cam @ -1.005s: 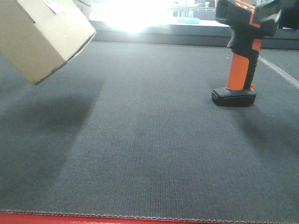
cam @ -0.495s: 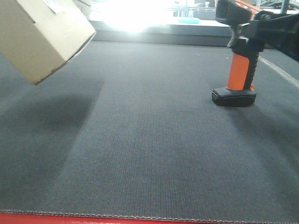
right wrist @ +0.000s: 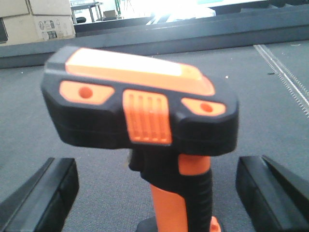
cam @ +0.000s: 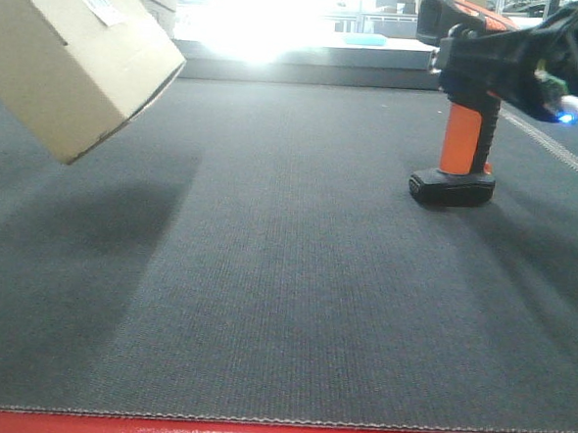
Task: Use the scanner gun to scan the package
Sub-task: 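Grasp the orange scanner gun's handle with the right gripper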
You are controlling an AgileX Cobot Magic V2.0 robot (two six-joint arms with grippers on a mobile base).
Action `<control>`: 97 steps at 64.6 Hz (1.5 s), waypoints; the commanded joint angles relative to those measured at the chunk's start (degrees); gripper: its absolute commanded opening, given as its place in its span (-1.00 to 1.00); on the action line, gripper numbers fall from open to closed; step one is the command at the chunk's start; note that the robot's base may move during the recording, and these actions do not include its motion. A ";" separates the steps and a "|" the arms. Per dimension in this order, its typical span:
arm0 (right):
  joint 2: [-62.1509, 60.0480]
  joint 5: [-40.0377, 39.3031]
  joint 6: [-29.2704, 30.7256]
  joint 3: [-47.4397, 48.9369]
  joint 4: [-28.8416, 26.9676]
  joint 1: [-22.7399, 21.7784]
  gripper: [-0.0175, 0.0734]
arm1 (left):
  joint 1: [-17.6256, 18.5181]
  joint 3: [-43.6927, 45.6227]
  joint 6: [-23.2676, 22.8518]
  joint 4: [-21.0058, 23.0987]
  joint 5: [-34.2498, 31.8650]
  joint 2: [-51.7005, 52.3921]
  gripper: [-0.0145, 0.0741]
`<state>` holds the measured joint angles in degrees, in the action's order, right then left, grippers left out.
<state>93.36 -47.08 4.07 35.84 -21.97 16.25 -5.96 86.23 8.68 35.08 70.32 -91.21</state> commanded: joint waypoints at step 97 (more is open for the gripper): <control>6.46 -0.90 0.20 7.07 -0.77 -2.55 0.64 | -0.06 0.02 0.26 0.05 -0.36 0.71 -0.92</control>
<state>99.91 -45.63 4.07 42.48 -22.43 14.02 -5.96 86.14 8.78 34.04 70.32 -91.21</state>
